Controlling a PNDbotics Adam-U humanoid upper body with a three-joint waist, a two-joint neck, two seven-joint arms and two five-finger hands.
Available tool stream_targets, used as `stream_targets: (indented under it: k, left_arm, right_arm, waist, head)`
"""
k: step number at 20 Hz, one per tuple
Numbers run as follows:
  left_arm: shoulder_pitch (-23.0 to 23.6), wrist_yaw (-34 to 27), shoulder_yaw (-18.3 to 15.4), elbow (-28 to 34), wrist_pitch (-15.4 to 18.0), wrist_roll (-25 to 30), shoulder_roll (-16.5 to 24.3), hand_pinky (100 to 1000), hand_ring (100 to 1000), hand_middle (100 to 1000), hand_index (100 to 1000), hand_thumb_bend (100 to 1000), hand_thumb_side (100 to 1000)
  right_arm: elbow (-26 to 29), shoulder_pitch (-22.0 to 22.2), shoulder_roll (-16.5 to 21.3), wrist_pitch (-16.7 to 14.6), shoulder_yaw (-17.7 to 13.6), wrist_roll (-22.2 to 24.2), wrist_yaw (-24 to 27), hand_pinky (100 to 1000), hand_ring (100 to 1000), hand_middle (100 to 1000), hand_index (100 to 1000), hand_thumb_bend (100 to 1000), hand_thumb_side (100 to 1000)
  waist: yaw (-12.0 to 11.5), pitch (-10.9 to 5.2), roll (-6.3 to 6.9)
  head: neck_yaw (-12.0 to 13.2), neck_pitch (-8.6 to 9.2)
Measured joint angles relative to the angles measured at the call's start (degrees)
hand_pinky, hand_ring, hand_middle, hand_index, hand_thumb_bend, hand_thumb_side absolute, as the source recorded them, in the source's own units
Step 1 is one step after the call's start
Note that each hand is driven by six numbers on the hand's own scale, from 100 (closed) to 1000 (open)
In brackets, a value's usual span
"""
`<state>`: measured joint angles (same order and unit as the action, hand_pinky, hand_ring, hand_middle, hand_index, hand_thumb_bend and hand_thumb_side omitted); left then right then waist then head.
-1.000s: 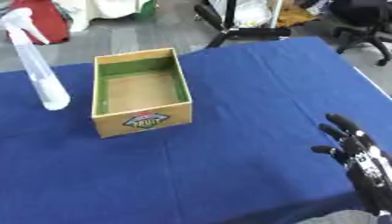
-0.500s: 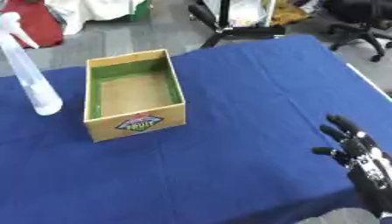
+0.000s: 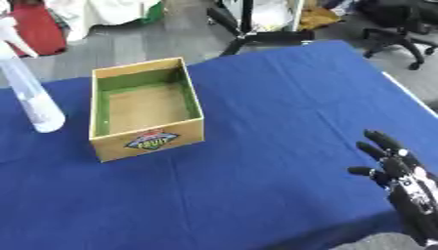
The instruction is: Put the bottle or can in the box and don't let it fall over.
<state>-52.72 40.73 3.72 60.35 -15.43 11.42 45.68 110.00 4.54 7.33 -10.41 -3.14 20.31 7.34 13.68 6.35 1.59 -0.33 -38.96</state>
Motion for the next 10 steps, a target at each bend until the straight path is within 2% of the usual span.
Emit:
stream_targets:
  k: [6, 10]
  left_arm:
    - [-4.25, 6.14, -3.0, -10.13, 5.98, 6.04, -1.57, 717, 717, 646, 865, 470, 699]
    - [-5.8, 8.4, -4.2, -16.27, 9.98, 6.03, -2.44, 716, 718, 645, 869, 479, 687]
  right_arm:
    - [0.0, 0.0, 0.0, 0.06, 0.01, 0.08, 0.0, 740, 1000, 1000, 979, 100, 712]
    - [0.0, 0.01, -0.01, 0.06, 0.01, 0.08, 0.0, 740, 1000, 1000, 979, 100, 713]
  waist:
    - [-0.02, 0.07, -0.28]
    - [-0.01, 0.3, -0.39]
  head:
    - [0.0, 0.31]
    - [-0.02, 0.52]
